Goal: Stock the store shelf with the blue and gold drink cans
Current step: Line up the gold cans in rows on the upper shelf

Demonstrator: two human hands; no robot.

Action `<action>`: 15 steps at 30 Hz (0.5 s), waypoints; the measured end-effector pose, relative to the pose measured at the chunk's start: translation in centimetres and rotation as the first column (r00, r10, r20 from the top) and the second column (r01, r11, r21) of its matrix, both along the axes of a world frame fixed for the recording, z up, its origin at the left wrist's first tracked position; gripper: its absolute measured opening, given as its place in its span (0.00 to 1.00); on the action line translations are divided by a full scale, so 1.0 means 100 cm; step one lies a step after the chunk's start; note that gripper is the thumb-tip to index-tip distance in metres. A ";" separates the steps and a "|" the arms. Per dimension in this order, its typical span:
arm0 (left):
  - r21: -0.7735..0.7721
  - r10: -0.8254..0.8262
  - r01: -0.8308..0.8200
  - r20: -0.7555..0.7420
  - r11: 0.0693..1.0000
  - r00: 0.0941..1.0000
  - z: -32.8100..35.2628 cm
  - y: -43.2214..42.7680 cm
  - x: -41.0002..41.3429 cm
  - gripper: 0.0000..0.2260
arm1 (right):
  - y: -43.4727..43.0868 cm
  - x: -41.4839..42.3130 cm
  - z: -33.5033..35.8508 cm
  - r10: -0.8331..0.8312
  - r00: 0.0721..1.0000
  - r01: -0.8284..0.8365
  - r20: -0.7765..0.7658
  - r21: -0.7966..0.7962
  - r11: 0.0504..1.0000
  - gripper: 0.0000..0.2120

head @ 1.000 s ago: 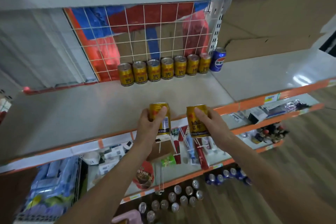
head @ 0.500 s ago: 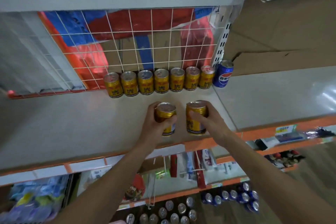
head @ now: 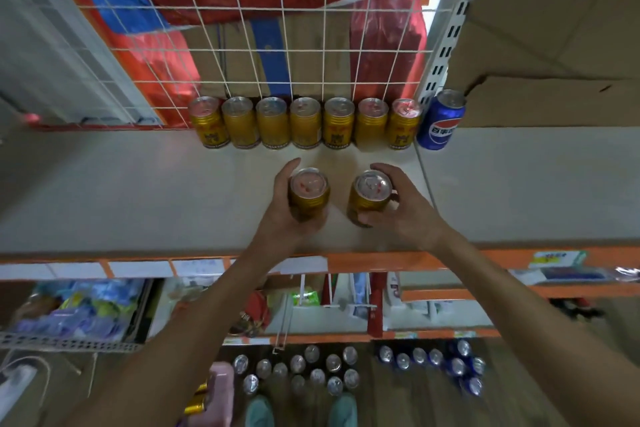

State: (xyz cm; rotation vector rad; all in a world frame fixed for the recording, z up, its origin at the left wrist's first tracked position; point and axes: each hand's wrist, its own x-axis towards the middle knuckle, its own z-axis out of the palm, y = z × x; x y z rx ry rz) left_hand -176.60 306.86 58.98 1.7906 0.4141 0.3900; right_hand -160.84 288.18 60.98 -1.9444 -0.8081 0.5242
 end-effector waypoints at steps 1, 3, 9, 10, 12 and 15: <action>0.039 -0.021 0.021 0.003 0.999 1.000 0.001 0.000 -0.002 0.40 | -0.001 -0.003 0.002 -0.003 0.997 0.007 0.080 -0.039 0.999 0.44; 0.105 -0.049 0.046 0.020 0.993 0.999 0.002 0.001 -0.005 0.36 | -0.001 -0.009 0.006 -0.012 0.970 0.033 0.242 -0.083 0.996 0.46; 0.301 0.032 -0.020 -0.035 0.953 0.999 -0.004 0.001 -0.003 0.36 | 0.003 -0.019 0.011 -0.038 0.870 0.085 0.491 -0.074 0.994 0.31; 0.325 0.040 -0.026 -0.038 0.945 0.998 -0.004 -0.001 -0.003 0.36 | 0.002 -0.017 0.010 -0.018 0.870 0.066 0.493 -0.080 0.995 0.30; 0.364 0.019 0.000 -0.049 0.931 0.999 -0.004 -0.002 -0.002 0.37 | -0.003 -0.015 0.009 0.035 0.857 0.033 0.515 -0.122 0.992 0.32; 0.388 -0.060 0.082 -0.069 0.918 0.996 -0.005 0.009 -0.004 0.39 | -0.007 -0.019 0.006 0.060 0.807 0.069 0.588 -0.193 0.979 0.35</action>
